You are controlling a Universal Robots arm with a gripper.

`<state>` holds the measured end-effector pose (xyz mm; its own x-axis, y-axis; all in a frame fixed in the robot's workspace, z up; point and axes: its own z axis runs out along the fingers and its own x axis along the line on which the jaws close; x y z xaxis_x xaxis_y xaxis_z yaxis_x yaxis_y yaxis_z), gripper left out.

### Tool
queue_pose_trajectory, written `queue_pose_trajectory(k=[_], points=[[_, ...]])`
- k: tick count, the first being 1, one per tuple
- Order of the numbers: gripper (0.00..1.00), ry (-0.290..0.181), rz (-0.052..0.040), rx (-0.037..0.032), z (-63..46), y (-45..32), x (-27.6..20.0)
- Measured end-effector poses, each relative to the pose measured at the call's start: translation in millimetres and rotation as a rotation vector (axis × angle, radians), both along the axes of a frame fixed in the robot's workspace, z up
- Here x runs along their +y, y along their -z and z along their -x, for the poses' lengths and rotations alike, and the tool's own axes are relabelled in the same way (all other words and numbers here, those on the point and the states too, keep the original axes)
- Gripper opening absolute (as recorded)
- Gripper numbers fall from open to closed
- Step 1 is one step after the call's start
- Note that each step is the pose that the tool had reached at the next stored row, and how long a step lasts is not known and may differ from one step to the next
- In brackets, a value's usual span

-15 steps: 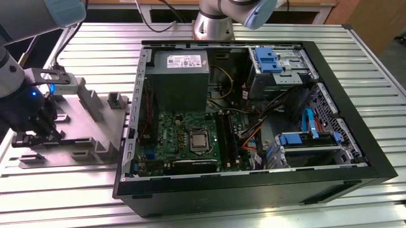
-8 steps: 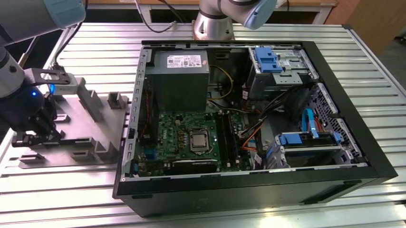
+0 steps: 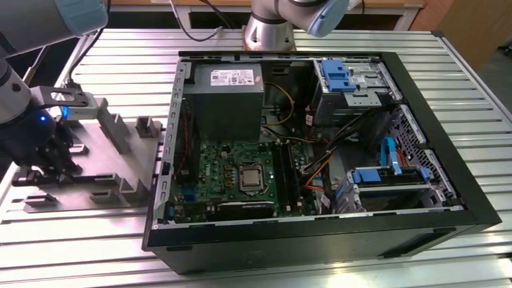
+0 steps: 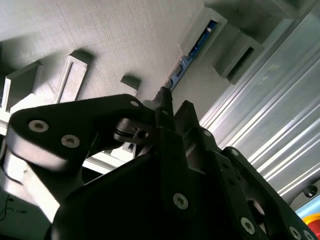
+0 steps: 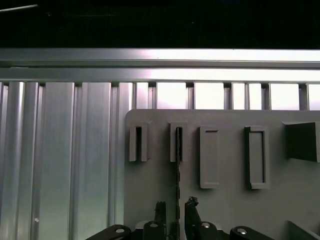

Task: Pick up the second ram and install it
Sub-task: 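Pick up the second ram and move it above second insertion slot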

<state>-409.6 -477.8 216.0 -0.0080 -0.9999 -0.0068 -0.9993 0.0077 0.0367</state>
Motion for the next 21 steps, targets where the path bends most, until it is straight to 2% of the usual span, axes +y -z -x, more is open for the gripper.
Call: queue_pose_trajectory(k=[2, 3, 11, 17, 21], points=[[0.29, 0.0, 0.0001, 0.0, 0.1, 0.1, 0.0], [0.36, -0.001, -0.0001, -0.0002, 0.6, 0.8, 0.2], [0.36, -0.068, 0.0003, 0.0003, 3.4, 7.1, 1.3], [0.36, -0.076, 0.0001, -0.0001, 8.9, 15.3, 1.9], [0.36, -0.076, 0.0004, 0.0002, 9.0, 15.9, 1.9]])
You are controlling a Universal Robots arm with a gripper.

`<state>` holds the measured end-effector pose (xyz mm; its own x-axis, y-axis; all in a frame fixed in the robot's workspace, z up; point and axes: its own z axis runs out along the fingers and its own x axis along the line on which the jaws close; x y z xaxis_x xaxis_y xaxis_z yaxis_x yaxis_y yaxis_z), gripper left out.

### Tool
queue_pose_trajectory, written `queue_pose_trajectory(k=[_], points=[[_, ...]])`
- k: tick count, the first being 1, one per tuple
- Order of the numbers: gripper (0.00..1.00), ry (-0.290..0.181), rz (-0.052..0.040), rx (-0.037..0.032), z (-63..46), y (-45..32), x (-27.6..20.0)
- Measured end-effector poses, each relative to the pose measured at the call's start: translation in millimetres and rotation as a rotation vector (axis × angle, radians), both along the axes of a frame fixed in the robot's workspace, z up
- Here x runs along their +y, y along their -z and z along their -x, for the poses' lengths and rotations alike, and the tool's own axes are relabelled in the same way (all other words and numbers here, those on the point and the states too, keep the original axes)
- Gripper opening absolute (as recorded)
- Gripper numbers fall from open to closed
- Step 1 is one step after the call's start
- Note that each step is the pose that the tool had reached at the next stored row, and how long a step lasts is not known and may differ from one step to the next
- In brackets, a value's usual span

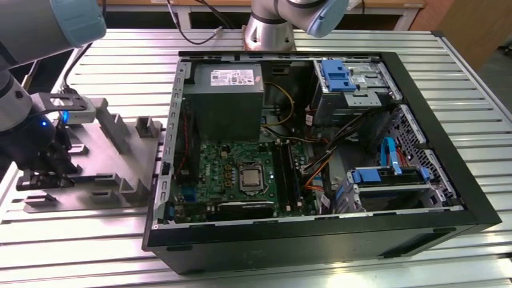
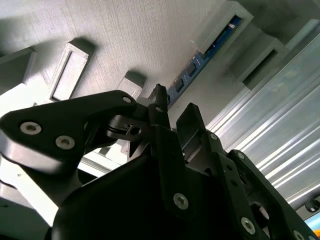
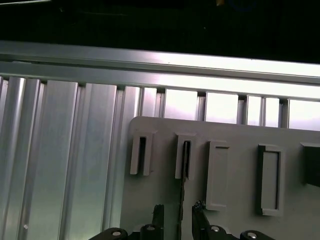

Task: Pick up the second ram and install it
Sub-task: 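Pick up the second ram and move it above second insertion slot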

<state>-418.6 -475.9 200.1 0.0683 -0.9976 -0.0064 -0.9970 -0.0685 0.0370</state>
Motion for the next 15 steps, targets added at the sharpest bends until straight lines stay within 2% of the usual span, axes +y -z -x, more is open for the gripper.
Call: queue_pose_trajectory(k=[6, 7, 15], points=[[0.34, 0.0, -0.0001, -0.0002, 0.0, 0.3, 0.0], [0.27, 0.0, -0.0001, -0.0002, 0.0, 0.4, 0.0], [0.27, 0.0, -0.0001, -0.0002, 0.0, 1.4, 0.0]])
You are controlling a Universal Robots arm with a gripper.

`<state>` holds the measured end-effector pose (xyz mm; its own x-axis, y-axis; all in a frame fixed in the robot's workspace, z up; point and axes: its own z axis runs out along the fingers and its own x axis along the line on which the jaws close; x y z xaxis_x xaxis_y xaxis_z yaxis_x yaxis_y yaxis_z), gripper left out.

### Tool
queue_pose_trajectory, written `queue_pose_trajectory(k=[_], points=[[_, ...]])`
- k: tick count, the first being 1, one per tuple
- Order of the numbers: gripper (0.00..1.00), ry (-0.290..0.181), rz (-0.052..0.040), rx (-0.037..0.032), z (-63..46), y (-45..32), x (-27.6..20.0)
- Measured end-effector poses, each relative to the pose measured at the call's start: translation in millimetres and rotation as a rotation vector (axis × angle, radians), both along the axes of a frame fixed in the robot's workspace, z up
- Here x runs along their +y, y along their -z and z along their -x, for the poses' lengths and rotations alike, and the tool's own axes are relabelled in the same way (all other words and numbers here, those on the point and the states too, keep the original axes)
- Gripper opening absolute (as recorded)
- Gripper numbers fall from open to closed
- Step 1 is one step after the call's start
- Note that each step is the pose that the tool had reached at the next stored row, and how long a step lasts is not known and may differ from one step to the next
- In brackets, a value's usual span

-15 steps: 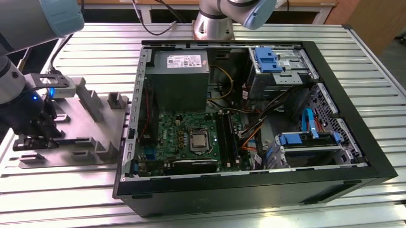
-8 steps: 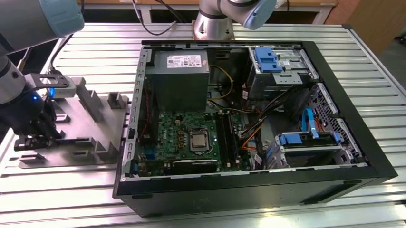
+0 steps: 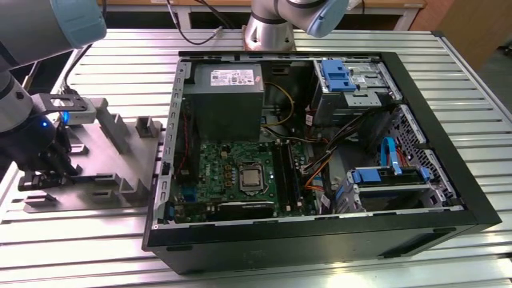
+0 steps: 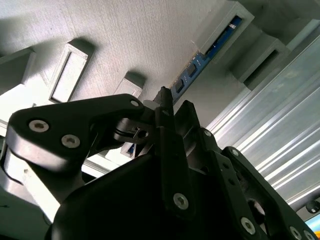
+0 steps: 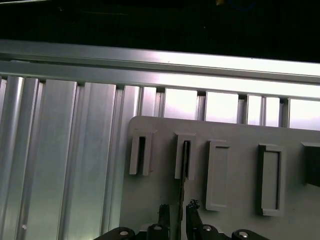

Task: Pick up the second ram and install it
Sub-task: 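Pick up the second ram and move it above second insertion slot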

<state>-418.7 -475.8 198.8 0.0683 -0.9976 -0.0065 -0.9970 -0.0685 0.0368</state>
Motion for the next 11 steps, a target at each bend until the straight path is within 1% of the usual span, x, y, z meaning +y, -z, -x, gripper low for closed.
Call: queue_pose_trajectory(k=[7, 8, 11], points=[[0.25, 0.0, 0.0, 0.0, 0.0, 0.0, 0.0], [0.19, 0.0, 0.0, 0.0, 0.0, 0.0, 0.0], [0.19, 0.0, -0.0002, -0.0002, 0.0, -1.2, 0.0]])
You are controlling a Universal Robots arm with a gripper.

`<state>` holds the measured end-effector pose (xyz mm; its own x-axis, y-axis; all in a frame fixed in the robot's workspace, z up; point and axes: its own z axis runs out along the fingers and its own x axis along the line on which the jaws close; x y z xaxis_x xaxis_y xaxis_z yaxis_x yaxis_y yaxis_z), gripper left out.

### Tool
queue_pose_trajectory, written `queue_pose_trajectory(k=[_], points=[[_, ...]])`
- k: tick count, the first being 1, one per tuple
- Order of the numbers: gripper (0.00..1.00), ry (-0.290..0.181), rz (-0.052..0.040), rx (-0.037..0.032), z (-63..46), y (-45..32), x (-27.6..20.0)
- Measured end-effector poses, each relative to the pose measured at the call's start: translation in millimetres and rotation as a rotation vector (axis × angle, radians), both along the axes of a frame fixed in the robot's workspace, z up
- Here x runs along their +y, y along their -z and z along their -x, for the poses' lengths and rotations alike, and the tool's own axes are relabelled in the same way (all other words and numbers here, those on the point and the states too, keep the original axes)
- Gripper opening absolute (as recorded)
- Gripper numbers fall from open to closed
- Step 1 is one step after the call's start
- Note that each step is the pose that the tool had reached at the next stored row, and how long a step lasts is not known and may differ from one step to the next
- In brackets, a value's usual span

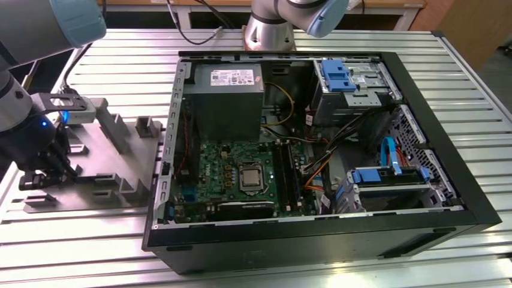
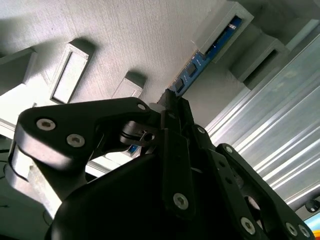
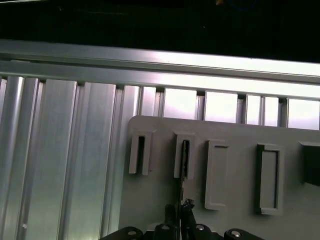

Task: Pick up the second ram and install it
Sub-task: 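Pick up the second ram and move it above second insertion slot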

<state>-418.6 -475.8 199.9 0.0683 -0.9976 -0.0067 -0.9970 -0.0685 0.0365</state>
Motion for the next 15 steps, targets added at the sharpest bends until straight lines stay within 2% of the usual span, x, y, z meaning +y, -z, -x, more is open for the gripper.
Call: queue_pose_trajectory(k=[15], points=[[0.17, 0.011, 0.0, 0.0003, 0.0, 0.7, 0.0]])
